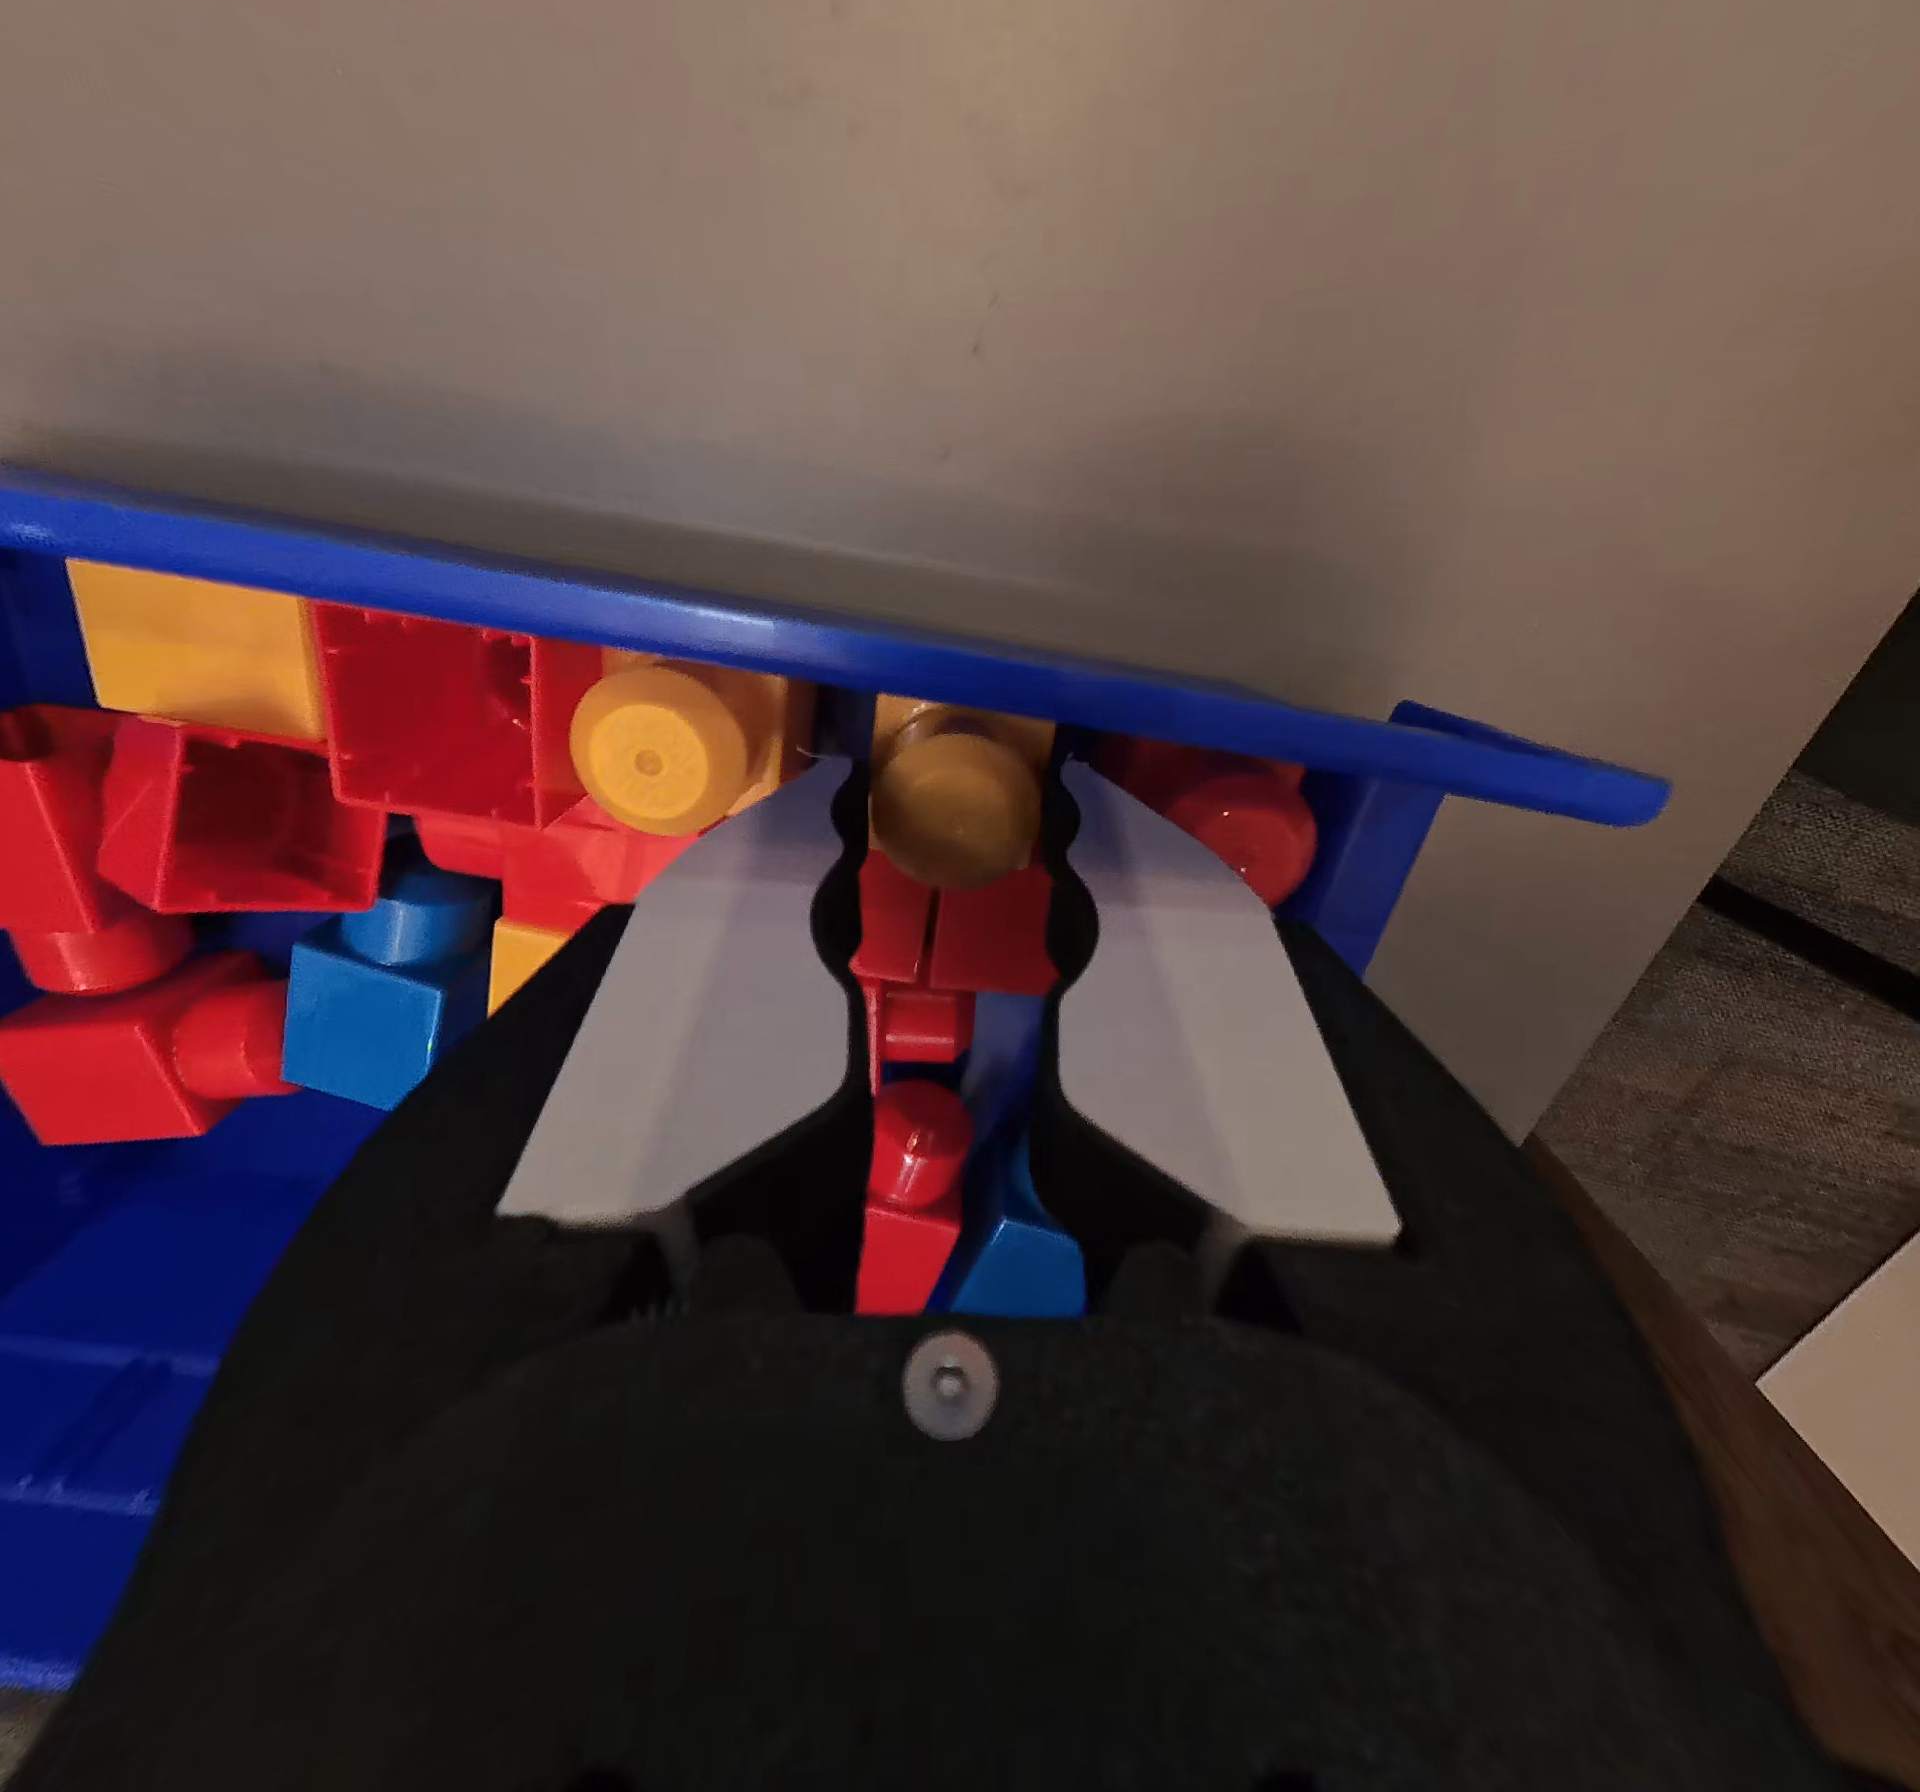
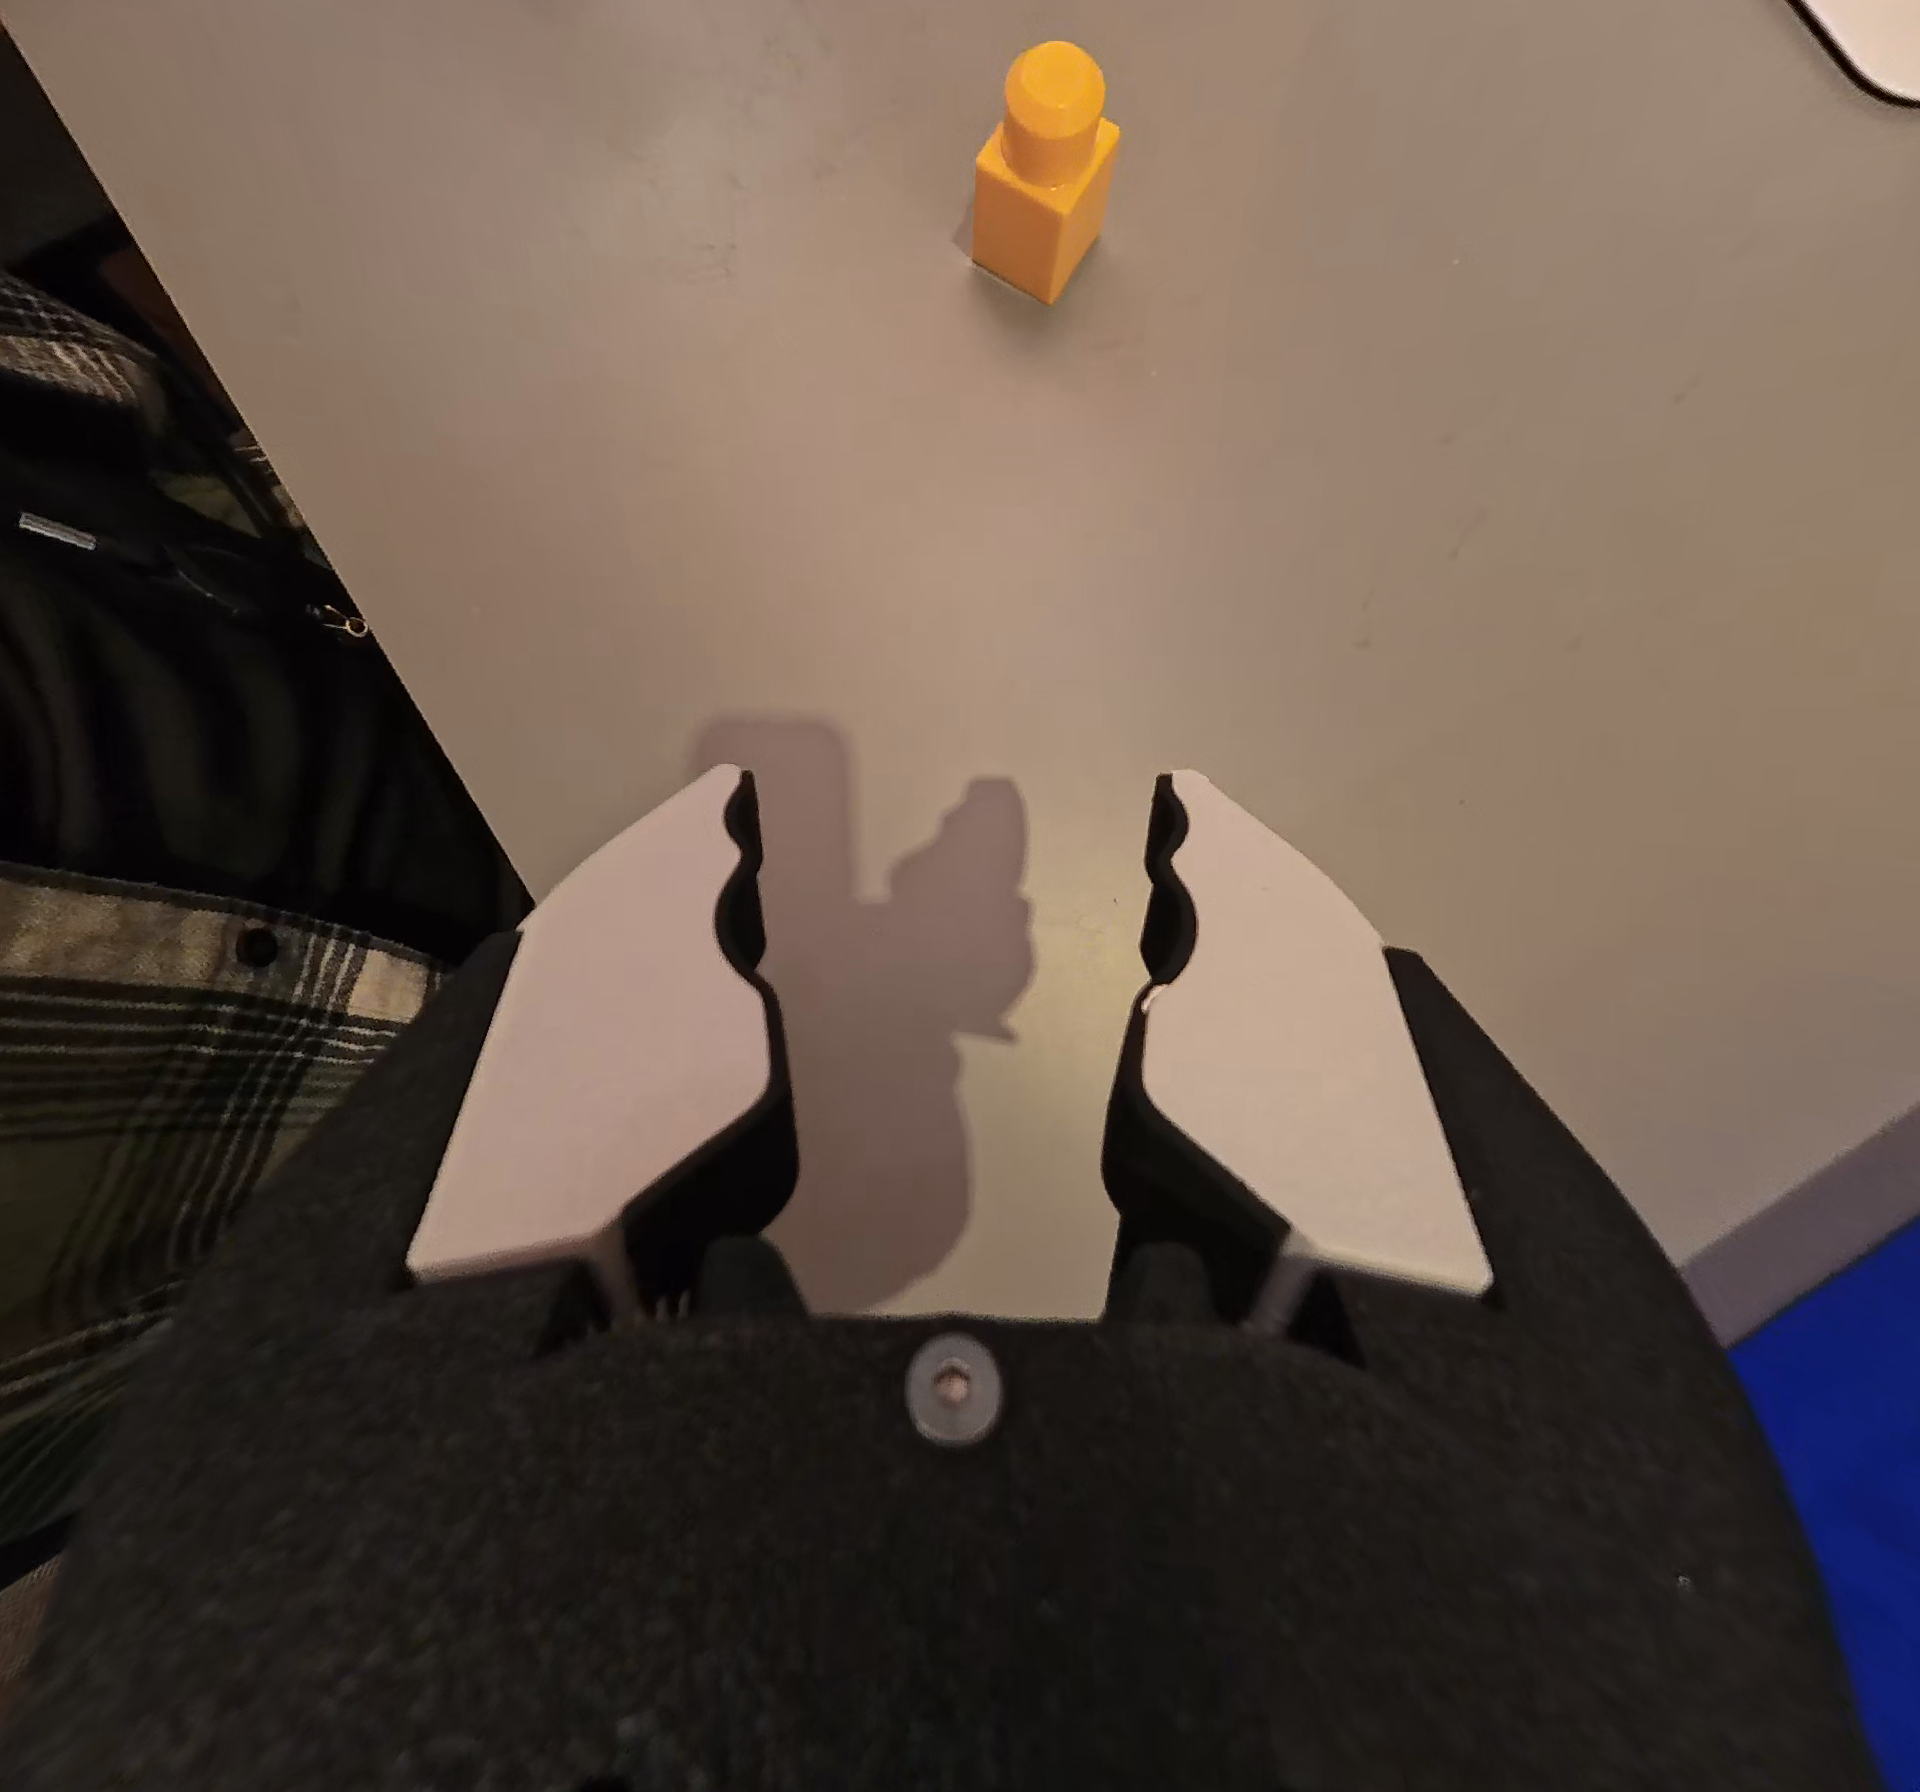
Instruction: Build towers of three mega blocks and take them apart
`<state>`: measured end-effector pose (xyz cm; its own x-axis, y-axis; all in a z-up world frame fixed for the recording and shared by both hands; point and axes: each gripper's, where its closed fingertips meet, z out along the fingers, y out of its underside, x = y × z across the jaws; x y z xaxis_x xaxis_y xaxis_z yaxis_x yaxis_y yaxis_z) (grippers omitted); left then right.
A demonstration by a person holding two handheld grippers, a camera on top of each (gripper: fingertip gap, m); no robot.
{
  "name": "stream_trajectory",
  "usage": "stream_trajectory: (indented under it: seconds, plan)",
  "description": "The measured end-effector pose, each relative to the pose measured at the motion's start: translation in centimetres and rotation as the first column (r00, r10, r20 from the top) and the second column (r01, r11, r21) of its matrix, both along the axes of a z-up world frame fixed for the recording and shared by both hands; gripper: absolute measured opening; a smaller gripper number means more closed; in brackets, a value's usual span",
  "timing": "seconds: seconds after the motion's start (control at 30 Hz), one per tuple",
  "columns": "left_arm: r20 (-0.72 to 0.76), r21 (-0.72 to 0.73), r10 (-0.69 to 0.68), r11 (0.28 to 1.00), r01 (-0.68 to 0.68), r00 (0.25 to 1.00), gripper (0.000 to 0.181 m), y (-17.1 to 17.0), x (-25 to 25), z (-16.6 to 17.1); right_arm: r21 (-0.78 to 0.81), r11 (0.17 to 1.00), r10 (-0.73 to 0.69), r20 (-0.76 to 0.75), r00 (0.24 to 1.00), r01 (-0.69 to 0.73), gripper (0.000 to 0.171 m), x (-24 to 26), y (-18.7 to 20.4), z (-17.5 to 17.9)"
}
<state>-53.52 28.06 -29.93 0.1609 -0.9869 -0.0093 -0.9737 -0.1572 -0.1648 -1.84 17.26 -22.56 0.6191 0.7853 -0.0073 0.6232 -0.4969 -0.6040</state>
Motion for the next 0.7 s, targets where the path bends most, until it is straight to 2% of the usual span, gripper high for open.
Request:
stream_trajectory:
  seconds: [0.17, 0.4, 0.57, 0.7]
  plan:
    - [-0.036, 0.003, 0.04, 0.999, -0.04, 0.999, 0.031, 0.0, -1.4, 1.1, 0.007, 1.0, 0.0, -0.013, 1.0, 0.0, 0.07, 0.3, -0.1, 0.0]
    - [0.009, 0.103, 0.16, 0.982, -0.161, 0.987, 0.031, 1.9, -2.0, 7.3, 0.018, 1.0, 0.0, -0.045, 0.999, 0.001, 0.07, 0.8, -0.4, -0.5]
    - [0.062, 0.205, 0.166, 0.963, -0.175, 0.984, 0.031, 3.5, 2.8, 13.2, 0.024, 1.0, -0.017, -0.056, 0.998, 0.018, 0.07, 1.8, -0.8, -0.5]
    - [0.102, 0.227, 0.134, 0.962, -0.154, 0.986, 0.031, 4.3, 10.0, 15.3, 0.03, 0.999, -0.034, -0.069, 0.997, 0.036, 0.07, 2.6, -1.3, -0.6]
